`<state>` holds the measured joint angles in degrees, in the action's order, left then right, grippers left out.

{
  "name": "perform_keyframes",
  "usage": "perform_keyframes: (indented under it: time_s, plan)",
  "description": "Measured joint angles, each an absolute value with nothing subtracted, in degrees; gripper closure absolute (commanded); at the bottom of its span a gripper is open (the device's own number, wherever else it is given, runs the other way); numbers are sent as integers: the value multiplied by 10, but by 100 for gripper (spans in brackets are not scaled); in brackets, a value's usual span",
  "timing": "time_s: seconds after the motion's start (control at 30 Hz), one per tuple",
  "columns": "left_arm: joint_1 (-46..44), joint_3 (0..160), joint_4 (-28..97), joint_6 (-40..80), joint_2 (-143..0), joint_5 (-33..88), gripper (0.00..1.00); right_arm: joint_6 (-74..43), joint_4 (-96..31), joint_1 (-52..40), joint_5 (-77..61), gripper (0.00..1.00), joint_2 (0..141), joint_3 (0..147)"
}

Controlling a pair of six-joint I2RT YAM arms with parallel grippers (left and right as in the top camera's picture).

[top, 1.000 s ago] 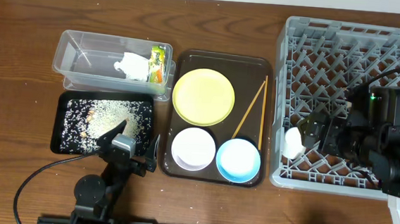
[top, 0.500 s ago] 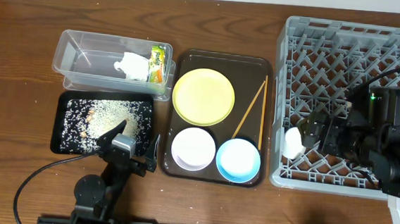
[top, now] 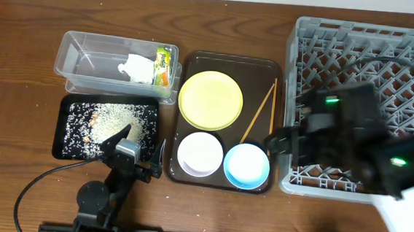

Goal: Sort waste into correct bins and load items into the dishwasher rack
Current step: 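Grasp the blue bowl with the right gripper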

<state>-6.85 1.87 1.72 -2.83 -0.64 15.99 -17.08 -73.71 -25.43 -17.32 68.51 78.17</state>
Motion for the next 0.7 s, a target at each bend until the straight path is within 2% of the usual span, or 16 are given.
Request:
perform_keyframes:
  time_s: [0.07, 0.2, 0.4, 0.5, 0.57, 0.67, 0.7]
  plan:
    - [-69, 18, 17, -29, -6, 160, 10, -171, -734, -298, -144, 12, 708, 767]
    - [-69, 18, 17, -28, -6, 160, 9, -172, -712, -348, -95, 20, 768, 735]
    - [-69, 18, 17, -29, -6, 160, 9, -172, -647, -342, -56, 38, 863, 680]
    - [-69, 18, 17, -29, -6, 160, 9, -162, -615, -340, -53, 39, 925, 669]
    - [-69, 18, 17, -29, -6, 160, 10, -153, -597, -340, -51, 44, 962, 669]
    - [-69, 18, 17, -29, -6, 160, 10, -143, -586, -340, -37, 56, 1006, 669]
    - [-69, 18, 17, -29, -6, 160, 10, -141, -585, -340, -29, 65, 1018, 669]
